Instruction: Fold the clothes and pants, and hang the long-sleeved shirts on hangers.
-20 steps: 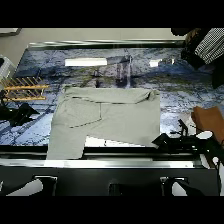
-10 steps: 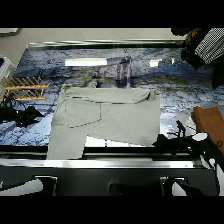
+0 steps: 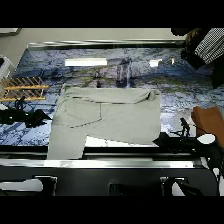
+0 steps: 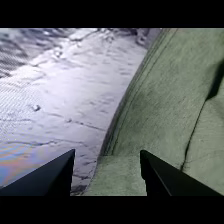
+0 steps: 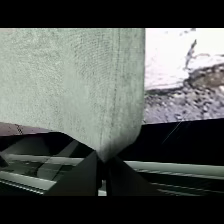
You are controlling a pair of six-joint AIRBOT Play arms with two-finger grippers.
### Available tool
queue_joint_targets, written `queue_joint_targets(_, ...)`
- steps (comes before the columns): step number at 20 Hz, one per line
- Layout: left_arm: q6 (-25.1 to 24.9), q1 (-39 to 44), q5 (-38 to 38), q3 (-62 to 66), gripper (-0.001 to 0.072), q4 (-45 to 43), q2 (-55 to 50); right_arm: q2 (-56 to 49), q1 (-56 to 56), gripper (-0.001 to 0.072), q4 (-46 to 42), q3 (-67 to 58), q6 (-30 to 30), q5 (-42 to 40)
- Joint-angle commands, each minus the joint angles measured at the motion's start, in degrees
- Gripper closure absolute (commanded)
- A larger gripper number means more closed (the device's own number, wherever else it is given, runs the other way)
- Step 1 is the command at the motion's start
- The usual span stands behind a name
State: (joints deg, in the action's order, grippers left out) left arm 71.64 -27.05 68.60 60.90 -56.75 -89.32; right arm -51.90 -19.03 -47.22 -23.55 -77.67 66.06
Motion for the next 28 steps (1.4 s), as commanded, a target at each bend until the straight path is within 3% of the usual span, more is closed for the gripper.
queue_joint_targets(1,-2.1,1.0,1.3,0.0,0.0234,0.5,-1.6,2.8,0.0,0.0678,0.3,-0.1,-1.4,0.2)
queue_joint_targets(6,-2.3,2.6,0.9,-0.4,0.0241,0.5,-3.1,3.3,0.0,0.0677,1.5,-0.1,-1.7,0.0)
queue_joint_targets(8,-2.3,3.4,0.9,-0.8,0.0306,0.5,-4.0,3.3,0.0,0.0677,1.9,-0.1,-1.7,0.0)
queue_joint_targets(10,-2.7,4.2,1.1,-0.8,0.0683,1.2,-3.8,3.3,0.0,0.0677,2.8,-0.1,-1.5,0.3)
queue_joint_targets(16,-3.3,4.3,3.4,3.4,0.0690,12.1,1.7,3.3,0.0,0.0679,17.2,-3.0,9.5,-0.1)
queue_joint_targets(19,-3.3,4.3,3.7,8.9,0.0690,16.4,9.6,3.3,0.0,0.0680,18.1,-14.1,9.5,-0.5)
queue_joint_targets(23,-0.9,4.2,3.6,22.3,0.0690,19.9,22.5,3.3,0.0,0.0680,17.7,-38.4,4.3,-1.1)
queue_joint_targets(28,5.5,1.7,2.2,38.9,0.0690,18.8,37.6,4.0,-0.1,0.0680,9.2,-69.1,-6.9,5.1)
